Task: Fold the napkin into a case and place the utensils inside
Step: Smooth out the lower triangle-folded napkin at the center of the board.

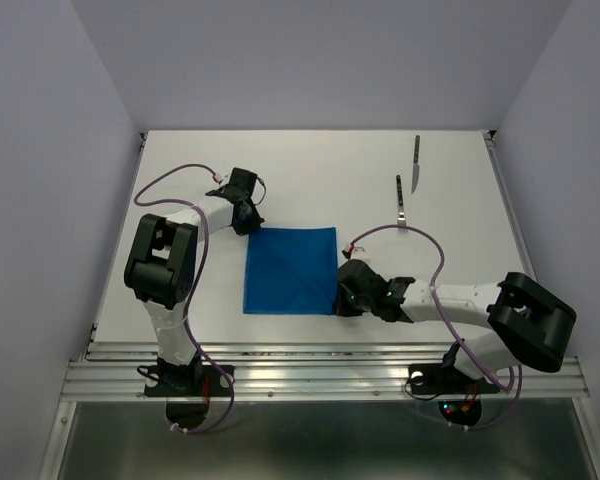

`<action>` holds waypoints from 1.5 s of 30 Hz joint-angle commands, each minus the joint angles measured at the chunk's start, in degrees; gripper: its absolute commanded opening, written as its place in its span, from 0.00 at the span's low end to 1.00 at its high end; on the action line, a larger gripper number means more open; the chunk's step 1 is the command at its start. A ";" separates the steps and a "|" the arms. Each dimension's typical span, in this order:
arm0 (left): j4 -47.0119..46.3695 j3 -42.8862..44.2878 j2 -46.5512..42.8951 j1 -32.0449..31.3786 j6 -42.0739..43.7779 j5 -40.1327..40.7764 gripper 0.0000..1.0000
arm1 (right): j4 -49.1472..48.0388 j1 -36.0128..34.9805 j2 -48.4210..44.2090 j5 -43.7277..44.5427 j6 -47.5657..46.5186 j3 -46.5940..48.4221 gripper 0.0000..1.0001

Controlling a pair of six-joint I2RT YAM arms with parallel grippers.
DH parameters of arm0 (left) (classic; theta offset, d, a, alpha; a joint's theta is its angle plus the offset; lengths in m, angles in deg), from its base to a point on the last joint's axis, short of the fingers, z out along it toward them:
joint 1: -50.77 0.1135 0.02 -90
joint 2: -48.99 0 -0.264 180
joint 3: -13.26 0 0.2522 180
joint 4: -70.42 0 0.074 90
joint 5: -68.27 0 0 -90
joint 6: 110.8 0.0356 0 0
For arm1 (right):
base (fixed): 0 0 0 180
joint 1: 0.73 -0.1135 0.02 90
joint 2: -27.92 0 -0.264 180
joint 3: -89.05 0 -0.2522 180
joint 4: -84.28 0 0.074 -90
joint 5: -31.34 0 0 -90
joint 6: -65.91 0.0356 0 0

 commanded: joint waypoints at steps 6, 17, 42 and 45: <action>2.06 1.49 -1.82 0.40 0.06 1.95 0.08 | 6.17 3.03 0.95 10.07 -2.92 0.48 0.08; 9.35 7.20 -12.71 0.57 1.38 4.41 0.31 | 7.23 3.03 -2.65 6.84 -13.47 10.41 0.20; 7.51 -8.62 -23.62 6.55 2.08 -1.30 0.33 | 9.68 -0.04 5.42 8.24 -15.94 21.57 0.53; 7.16 -8.97 -22.91 6.64 1.99 -2.09 0.33 | 10.04 -0.04 8.67 7.71 -15.41 24.99 0.53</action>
